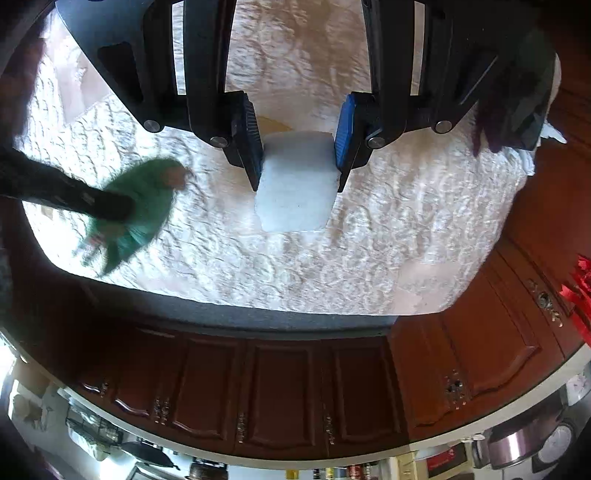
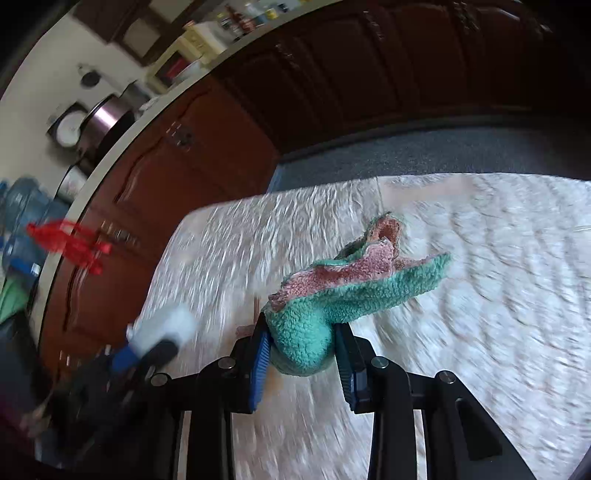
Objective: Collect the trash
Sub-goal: 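Grasp the white sponge with the left gripper while the right gripper grasps the green towel, then carry the sponge and green towel over the white bucket and open both grippers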
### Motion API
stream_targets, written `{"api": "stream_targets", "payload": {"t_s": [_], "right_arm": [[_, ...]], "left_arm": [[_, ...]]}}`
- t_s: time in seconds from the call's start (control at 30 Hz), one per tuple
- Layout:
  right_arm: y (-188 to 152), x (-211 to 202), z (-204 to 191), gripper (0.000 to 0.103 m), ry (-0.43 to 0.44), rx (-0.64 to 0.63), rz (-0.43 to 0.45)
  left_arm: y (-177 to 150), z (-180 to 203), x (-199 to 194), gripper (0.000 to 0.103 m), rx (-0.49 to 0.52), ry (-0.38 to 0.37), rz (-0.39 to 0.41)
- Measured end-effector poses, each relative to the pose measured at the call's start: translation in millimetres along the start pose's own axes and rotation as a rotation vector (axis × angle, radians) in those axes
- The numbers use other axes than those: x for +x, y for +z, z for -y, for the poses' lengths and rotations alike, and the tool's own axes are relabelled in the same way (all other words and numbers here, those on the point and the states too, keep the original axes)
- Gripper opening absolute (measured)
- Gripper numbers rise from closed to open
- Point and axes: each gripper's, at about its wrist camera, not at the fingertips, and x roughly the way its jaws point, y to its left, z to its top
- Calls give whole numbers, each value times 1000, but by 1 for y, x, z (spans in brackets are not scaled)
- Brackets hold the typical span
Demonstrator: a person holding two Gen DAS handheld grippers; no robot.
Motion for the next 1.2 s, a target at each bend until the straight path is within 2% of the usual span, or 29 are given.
{"api": "stream_targets", "payload": {"t_s": [0.13,0.2,0.27,0.33,0.37,0.4,0.43,0.47,0.57,0.6,0.63,0.67,0.77,1.0,1.2], "right_arm": [[-23,-28,6,31,12,-96,-137],[-35,-31,17,32,-10,-118,-237],[-39,-30,28,33,-48,-106,-273],[-41,-20,39,34,-124,-80,-281],[-43,-18,44,40,-146,-56,-262],[-43,-14,46,46,-132,-19,-232],[-43,-11,46,57,-125,11,-208],[-45,-9,45,64,-134,32,-182],[-53,-1,31,66,-193,22,-121],[-58,-2,29,66,-204,14,-91],[-61,-3,28,60,-203,17,-74],[-64,-6,28,48,-196,20,-57],[-69,-27,31,41,-163,14,-33],[-85,-101,52,40,-145,21,42],[-101,-156,83,40,-204,56,101]], "left_arm": [[-5,22,-5,33,42,-26,5],[-7,33,-7,33,55,-42,2],[-10,42,-8,33,67,-50,-2],[-14,50,-10,33,86,-54,-3],[-15,52,-11,33,95,-54,-2],[-16,54,-12,33,101,-55,-2],[-16,55,-14,33,104,-60,-2],[-16,55,-14,33,104,-63,-2],[-16,55,-15,33,99,-70,0],[-16,55,-16,33,95,-77,-2],[-16,56,-16,33,93,-84,-3],[-16,57,-17,33,93,-90,-1],[-18,66,-22,33,105,-109,11],[-15,110,-34,33,162,-161,27],[-14,163,-48,33,236,-216,40]]}}
